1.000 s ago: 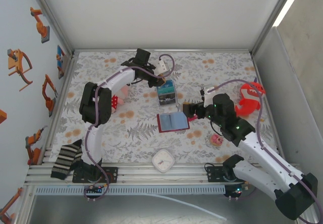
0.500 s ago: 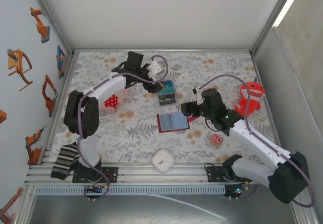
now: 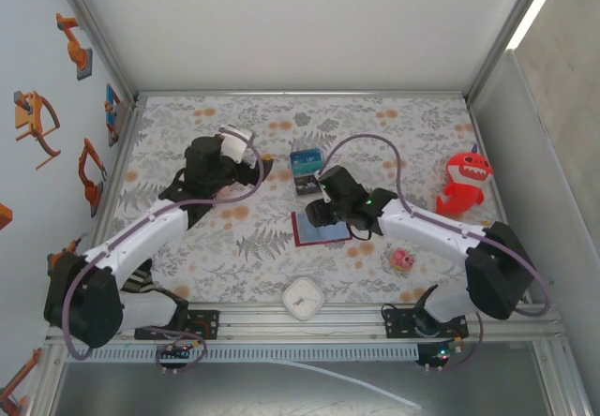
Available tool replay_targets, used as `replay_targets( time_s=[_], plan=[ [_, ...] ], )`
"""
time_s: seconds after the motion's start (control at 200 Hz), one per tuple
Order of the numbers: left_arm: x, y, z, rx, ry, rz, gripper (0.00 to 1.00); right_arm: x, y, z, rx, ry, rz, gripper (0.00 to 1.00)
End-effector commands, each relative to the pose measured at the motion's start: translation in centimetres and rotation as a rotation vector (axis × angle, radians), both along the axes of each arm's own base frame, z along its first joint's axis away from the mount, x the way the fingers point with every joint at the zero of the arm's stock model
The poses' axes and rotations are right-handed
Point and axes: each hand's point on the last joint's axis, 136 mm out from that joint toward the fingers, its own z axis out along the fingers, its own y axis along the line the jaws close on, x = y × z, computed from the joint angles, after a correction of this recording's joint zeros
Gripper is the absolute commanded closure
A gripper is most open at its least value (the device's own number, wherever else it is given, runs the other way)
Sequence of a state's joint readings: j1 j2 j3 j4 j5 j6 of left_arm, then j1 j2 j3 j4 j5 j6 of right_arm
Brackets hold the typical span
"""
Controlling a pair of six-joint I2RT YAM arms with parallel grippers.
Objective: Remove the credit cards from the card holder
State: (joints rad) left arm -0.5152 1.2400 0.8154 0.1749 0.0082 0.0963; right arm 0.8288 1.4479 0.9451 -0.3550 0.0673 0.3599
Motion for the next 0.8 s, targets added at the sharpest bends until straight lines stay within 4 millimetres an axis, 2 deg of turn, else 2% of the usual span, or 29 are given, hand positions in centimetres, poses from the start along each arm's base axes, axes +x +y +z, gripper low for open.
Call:
replay_targets(
  time_s=[0.0, 0.185, 0.351, 0.646, 0.796],
  plan=[
    [0.0, 3.5, 2.7, -0.137, -0.058, 0.205, 0.03, -0.2, 1.2, -1.1, -0.048, 0.029, 0.001, 0.41],
    [-1.5, 5.7, 3.1, -0.226, -0.073, 0.299, 0.03, -0.5, 3.4, -4.2, -0.103, 0.105, 0.035, 0.43],
    [-1.8, 7.9, 3.1, -0.297, -0.053, 0.430, 0.03, -0.9, 4.8, -5.6, -0.147, 0.128, 0.069, 0.43],
    [-2.3, 9.5, 3.1, -0.368, -0.035, 0.527, 0.03, -1.3, 4.1, -7.4, -0.212, 0.155, 0.053, 0.44],
    [-2.5, 9.4, 3.5, -0.381, -0.032, 0.514, 0.03, -1.5, 3.7, -8.0, -0.228, 0.168, 0.039, 0.44]
  ],
)
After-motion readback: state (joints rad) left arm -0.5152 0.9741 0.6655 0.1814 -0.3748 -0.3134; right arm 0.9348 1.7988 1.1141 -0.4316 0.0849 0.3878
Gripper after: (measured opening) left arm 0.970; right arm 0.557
